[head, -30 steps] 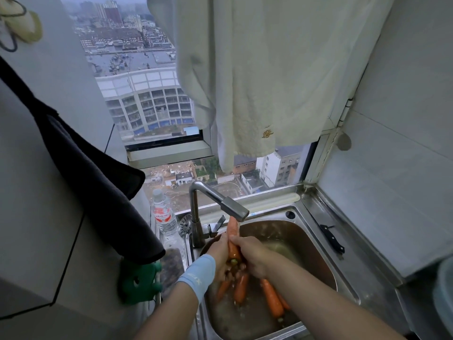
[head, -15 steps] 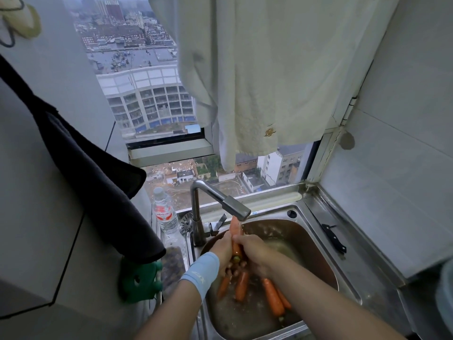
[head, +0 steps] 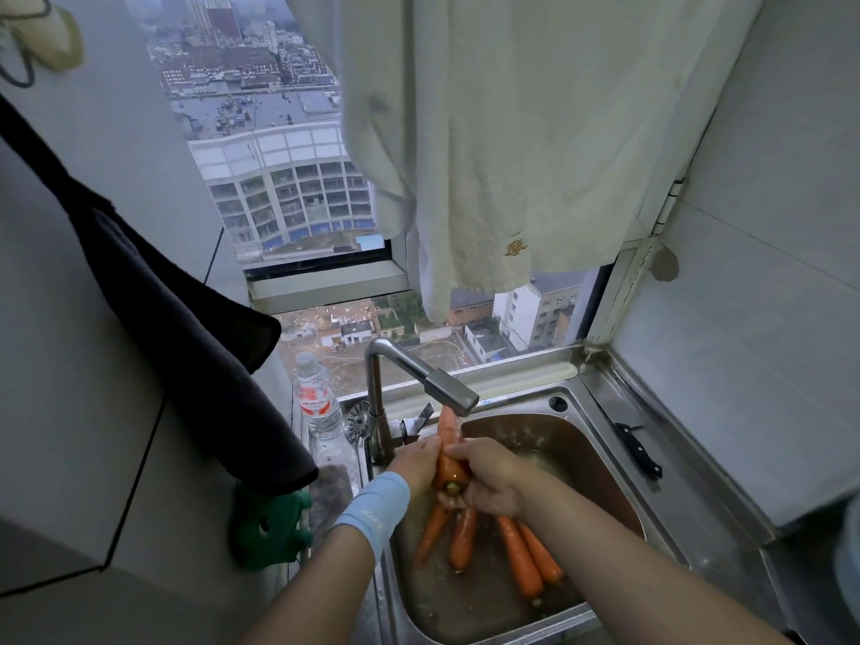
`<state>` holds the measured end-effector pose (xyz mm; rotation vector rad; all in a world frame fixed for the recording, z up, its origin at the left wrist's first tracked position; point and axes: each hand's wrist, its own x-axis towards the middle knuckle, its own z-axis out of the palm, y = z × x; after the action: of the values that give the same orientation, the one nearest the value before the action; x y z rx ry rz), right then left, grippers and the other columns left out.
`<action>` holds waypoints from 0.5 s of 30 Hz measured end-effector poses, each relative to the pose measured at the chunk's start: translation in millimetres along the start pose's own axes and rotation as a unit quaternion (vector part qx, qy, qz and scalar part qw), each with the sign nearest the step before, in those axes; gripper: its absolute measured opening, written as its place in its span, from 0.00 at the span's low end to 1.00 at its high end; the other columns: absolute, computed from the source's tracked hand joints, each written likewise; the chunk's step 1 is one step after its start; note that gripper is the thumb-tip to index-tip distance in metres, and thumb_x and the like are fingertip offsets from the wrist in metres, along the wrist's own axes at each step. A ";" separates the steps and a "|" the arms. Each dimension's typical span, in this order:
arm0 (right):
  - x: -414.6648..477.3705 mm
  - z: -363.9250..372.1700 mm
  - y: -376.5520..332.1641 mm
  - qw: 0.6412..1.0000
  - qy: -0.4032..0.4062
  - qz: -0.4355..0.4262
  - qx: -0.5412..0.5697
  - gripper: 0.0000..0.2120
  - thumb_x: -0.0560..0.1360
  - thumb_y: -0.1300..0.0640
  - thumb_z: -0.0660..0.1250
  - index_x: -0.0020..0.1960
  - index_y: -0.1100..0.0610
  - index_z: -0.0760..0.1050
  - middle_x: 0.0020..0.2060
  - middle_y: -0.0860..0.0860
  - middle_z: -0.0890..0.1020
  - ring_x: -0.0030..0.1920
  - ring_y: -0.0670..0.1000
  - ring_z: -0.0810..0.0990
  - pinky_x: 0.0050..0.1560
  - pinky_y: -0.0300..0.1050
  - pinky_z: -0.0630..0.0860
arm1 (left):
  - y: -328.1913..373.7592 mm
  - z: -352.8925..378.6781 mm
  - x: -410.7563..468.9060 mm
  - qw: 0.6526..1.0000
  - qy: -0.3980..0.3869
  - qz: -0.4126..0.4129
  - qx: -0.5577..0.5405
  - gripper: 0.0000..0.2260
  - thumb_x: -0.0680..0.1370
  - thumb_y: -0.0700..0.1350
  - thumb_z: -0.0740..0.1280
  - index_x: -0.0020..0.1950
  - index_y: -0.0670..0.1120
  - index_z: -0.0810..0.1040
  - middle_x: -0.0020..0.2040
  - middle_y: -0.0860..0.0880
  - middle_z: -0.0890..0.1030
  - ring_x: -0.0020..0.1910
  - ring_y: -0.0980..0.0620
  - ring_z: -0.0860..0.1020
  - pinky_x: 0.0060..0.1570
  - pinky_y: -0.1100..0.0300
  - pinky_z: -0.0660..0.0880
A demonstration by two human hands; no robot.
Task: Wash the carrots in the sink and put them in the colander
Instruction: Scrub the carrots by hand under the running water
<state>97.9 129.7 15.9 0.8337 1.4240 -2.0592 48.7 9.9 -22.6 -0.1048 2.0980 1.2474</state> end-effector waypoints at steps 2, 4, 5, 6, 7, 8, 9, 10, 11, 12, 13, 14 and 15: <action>-6.7 -0.4 -0.3 1.000 0.001 -0.017 -0.024 0.12 0.86 0.60 0.53 0.63 0.60 0.74 0.39 0.60 0.78 0.35 0.54 0.78 0.33 0.44 0.74 | -8.0 5.9 12.3 0.992 0.003 -0.028 -0.124 0.18 0.78 0.58 0.61 0.56 0.49 0.83 0.47 0.39 0.84 0.50 0.41 0.82 0.58 0.49 0.77; -8.6 3.4 0.0 0.996 0.033 -0.036 -0.069 0.12 0.86 0.57 0.54 0.60 0.59 0.75 0.34 0.58 0.78 0.31 0.52 0.76 0.27 0.40 0.73 | -13.3 9.7 19.0 0.972 0.013 -0.063 -0.226 0.18 0.76 0.56 0.66 0.58 0.47 0.83 0.48 0.36 0.84 0.50 0.39 0.83 0.57 0.46 0.80; -6.7 5.8 -0.1 0.993 0.056 -0.049 -0.089 0.14 0.86 0.55 0.55 0.57 0.60 0.77 0.32 0.57 0.79 0.29 0.53 0.77 0.26 0.40 0.73 | -10.5 11.4 16.2 0.963 0.010 -0.068 -0.259 0.16 0.77 0.52 0.67 0.60 0.46 0.82 0.48 0.37 0.83 0.49 0.40 0.82 0.55 0.47 0.80; -4.4 8.0 -0.1 0.990 0.078 -0.057 -0.103 0.16 0.86 0.52 0.55 0.55 0.60 0.78 0.31 0.58 0.80 0.30 0.54 0.78 0.29 0.41 0.73 | -6.0 12.1 10.2 0.958 0.002 -0.065 -0.278 0.14 0.79 0.49 0.66 0.61 0.46 0.82 0.48 0.38 0.82 0.48 0.41 0.80 0.51 0.50 0.81; -0.9 9.2 -0.3 0.987 0.102 -0.060 -0.111 0.19 0.85 0.49 0.56 0.54 0.62 0.79 0.32 0.59 0.80 0.31 0.56 0.79 0.32 0.42 0.73 | -2.3 12.3 4.6 0.955 -0.010 -0.061 -0.289 0.13 0.81 0.47 0.65 0.63 0.48 0.81 0.49 0.39 0.81 0.46 0.43 0.78 0.45 0.52 0.80; 1.5 9.2 -0.7 0.984 0.121 -0.061 -0.113 0.20 0.84 0.47 0.56 0.54 0.63 0.79 0.32 0.60 0.80 0.32 0.57 0.79 0.33 0.44 0.72 | 0.2 12.2 0.1 0.955 -0.024 -0.053 -0.289 0.12 0.82 0.46 0.63 0.64 0.50 0.80 0.50 0.40 0.80 0.45 0.44 0.77 0.41 0.54 0.80; 3.5 8.7 -0.7 0.982 0.133 -0.061 -0.117 0.21 0.84 0.47 0.55 0.54 0.63 0.78 0.32 0.60 0.80 0.31 0.57 0.78 0.32 0.44 0.70 | 1.2 12.1 -2.2 0.956 -0.028 -0.049 -0.286 0.12 0.83 0.45 0.62 0.63 0.51 0.80 0.52 0.40 0.80 0.45 0.44 0.77 0.40 0.54 0.80; 4.1 8.5 -0.4 0.982 0.137 -0.057 -0.118 0.21 0.84 0.47 0.54 0.52 0.62 0.77 0.31 0.60 0.79 0.30 0.56 0.77 0.31 0.44 0.70 | 1.8 11.4 -4.4 0.958 -0.032 -0.045 -0.282 0.11 0.83 0.45 0.62 0.63 0.51 0.79 0.53 0.40 0.81 0.46 0.44 0.78 0.42 0.52 0.80; 1.9 9.1 -0.7 0.983 0.133 -0.049 -0.117 0.21 0.85 0.47 0.54 0.50 0.61 0.77 0.30 0.59 0.78 0.28 0.55 0.75 0.30 0.42 0.69 | 3.0 10.6 -6.9 0.961 -0.030 -0.036 -0.273 0.10 0.83 0.45 0.62 0.62 0.50 0.79 0.53 0.39 0.82 0.48 0.43 0.80 0.46 0.50 0.81; -1.8 10.8 -1.2 0.987 0.123 -0.039 -0.099 0.20 0.86 0.48 0.54 0.48 0.60 0.77 0.29 0.58 0.77 0.27 0.54 0.74 0.29 0.42 0.71 | 4.9 10.2 -9.6 0.968 -0.016 -0.027 -0.248 0.10 0.83 0.46 0.62 0.61 0.49 0.79 0.53 0.39 0.82 0.51 0.42 0.81 0.51 0.48 0.81; -4.1 12.4 -1.6 0.992 0.107 -0.028 -0.067 0.19 0.86 0.50 0.54 0.48 0.60 0.77 0.30 0.57 0.78 0.28 0.53 0.75 0.30 0.44 0.73 | 6.8 9.2 -13.2 0.978 0.004 -0.011 -0.207 0.10 0.82 0.48 0.62 0.60 0.48 0.80 0.53 0.39 0.83 0.52 0.41 0.81 0.56 0.45 0.80; -6.1 14.2 -2.3 0.996 0.087 -0.017 -0.027 0.17 0.86 0.53 0.54 0.50 0.59 0.78 0.35 0.58 0.80 0.33 0.54 0.78 0.33 0.48 0.77 | 8.4 8.5 -16.0 0.987 0.033 0.003 -0.160 0.11 0.82 0.49 0.61 0.57 0.47 0.81 0.52 0.39 0.83 0.53 0.41 0.81 0.59 0.44 0.78; -6.4 15.1 -2.8 0.998 0.067 -0.006 0.007 0.15 0.87 0.55 0.53 0.55 0.59 0.78 0.42 0.59 0.82 0.41 0.57 0.81 0.37 0.54 0.80 | 8.4 7.5 -16.9 0.989 0.059 0.021 -0.131 0.13 0.82 0.49 0.60 0.54 0.45 0.81 0.51 0.39 0.82 0.52 0.41 0.80 0.59 0.45 0.77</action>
<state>97.3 116.7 26.3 0.9883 1.4895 -2.0586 62.1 16.0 -8.7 -0.2581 2.0334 1.5714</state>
